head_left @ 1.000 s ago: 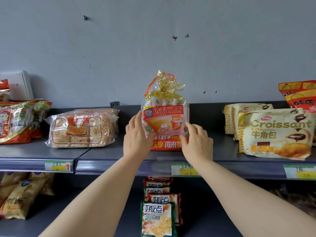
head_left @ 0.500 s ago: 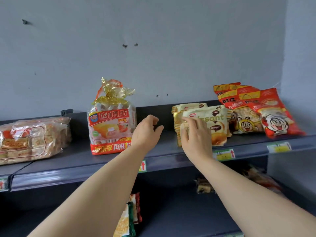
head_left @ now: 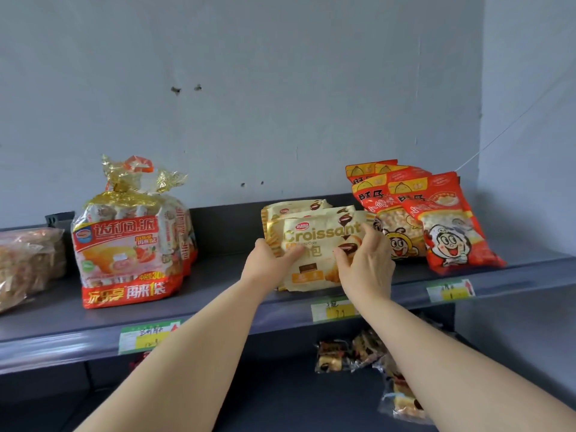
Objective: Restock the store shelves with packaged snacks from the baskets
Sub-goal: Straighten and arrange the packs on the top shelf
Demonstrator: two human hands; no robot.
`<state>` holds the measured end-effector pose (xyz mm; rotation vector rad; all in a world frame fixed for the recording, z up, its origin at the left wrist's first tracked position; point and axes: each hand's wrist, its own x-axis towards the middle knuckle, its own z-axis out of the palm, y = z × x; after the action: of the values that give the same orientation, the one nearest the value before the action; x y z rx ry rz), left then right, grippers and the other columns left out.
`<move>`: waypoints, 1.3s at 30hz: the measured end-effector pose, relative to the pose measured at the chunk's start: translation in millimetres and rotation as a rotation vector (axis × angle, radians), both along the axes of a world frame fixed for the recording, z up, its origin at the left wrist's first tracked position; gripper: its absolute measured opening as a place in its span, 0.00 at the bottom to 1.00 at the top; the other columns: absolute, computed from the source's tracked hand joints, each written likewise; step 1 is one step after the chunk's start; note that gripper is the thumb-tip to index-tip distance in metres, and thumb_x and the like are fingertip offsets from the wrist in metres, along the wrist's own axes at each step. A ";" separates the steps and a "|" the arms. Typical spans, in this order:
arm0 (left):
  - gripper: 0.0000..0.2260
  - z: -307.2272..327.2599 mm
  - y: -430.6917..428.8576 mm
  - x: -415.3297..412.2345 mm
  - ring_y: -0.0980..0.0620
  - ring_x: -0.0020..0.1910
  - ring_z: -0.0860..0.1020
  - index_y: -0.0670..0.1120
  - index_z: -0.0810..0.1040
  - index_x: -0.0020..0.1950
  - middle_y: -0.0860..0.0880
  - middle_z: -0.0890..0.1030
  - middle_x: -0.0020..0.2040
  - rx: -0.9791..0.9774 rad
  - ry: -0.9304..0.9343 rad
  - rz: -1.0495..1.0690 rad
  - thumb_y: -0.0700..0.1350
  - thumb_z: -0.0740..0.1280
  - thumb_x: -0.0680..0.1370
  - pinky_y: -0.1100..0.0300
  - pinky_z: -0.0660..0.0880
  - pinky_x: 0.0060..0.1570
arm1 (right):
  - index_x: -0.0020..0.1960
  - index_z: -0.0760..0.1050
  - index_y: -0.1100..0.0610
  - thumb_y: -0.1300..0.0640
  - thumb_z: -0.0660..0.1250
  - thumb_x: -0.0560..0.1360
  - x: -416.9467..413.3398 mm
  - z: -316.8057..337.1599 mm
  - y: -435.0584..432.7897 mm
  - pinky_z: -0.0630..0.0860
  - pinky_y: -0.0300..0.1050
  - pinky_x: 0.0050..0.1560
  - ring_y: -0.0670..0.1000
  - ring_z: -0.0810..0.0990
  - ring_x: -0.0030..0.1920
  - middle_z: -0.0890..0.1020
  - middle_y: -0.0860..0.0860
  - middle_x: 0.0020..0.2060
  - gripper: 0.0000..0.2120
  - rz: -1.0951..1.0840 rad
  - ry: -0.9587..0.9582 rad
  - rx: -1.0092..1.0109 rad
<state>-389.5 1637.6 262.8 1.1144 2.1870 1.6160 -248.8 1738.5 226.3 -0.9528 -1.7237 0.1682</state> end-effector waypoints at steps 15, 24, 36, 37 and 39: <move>0.09 95.5 53.6 -3.1 0.49 0.50 0.78 0.47 0.82 0.54 0.50 0.81 0.50 -0.078 0.315 0.166 0.49 0.65 0.80 0.54 0.76 0.47 | 0.76 0.55 0.42 0.34 0.59 0.72 -3.6 -8.7 52.3 0.66 0.61 0.68 0.57 0.54 0.78 0.59 0.54 0.77 0.35 0.220 -0.383 0.351; 0.14 107.2 104.4 -35.4 0.44 0.58 0.79 0.41 0.81 0.61 0.43 0.81 0.60 -0.592 0.475 0.125 0.44 0.70 0.77 0.50 0.76 0.61 | 0.73 0.61 0.46 0.35 0.63 0.70 -6.4 -13.8 55.8 0.62 0.62 0.71 0.54 0.51 0.79 0.58 0.51 0.78 0.35 0.284 -0.311 0.345; 0.12 115.0 111.8 -68.6 0.49 0.48 0.75 0.43 0.78 0.54 0.47 0.76 0.49 -0.632 0.656 0.192 0.51 0.68 0.78 0.57 0.74 0.52 | 0.75 0.59 0.44 0.32 0.58 0.72 -25.2 -12.5 51.8 0.57 0.59 0.74 0.53 0.46 0.79 0.55 0.50 0.79 0.35 0.240 -0.359 0.348; 0.11 115.7 114.6 -68.3 0.48 0.48 0.74 0.43 0.78 0.53 0.47 0.76 0.49 -0.600 0.681 0.202 0.50 0.68 0.78 0.56 0.75 0.52 | 0.76 0.58 0.43 0.32 0.57 0.72 -25.5 -12.5 53.0 0.56 0.58 0.74 0.52 0.45 0.79 0.54 0.50 0.79 0.35 0.247 -0.356 0.334; 0.13 116.4 119.8 -67.9 0.49 0.49 0.73 0.42 0.80 0.60 0.47 0.75 0.52 -0.621 0.746 0.191 0.47 0.64 0.80 0.56 0.74 0.54 | 0.76 0.58 0.43 0.32 0.57 0.72 -25.7 -12.6 54.5 0.56 0.58 0.74 0.52 0.45 0.79 0.54 0.49 0.79 0.35 0.262 -0.352 0.324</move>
<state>-457.4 1757.3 379.3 1.4577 3.0033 0.4588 -274.5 1793.0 213.7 -0.5365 -2.1190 -0.1159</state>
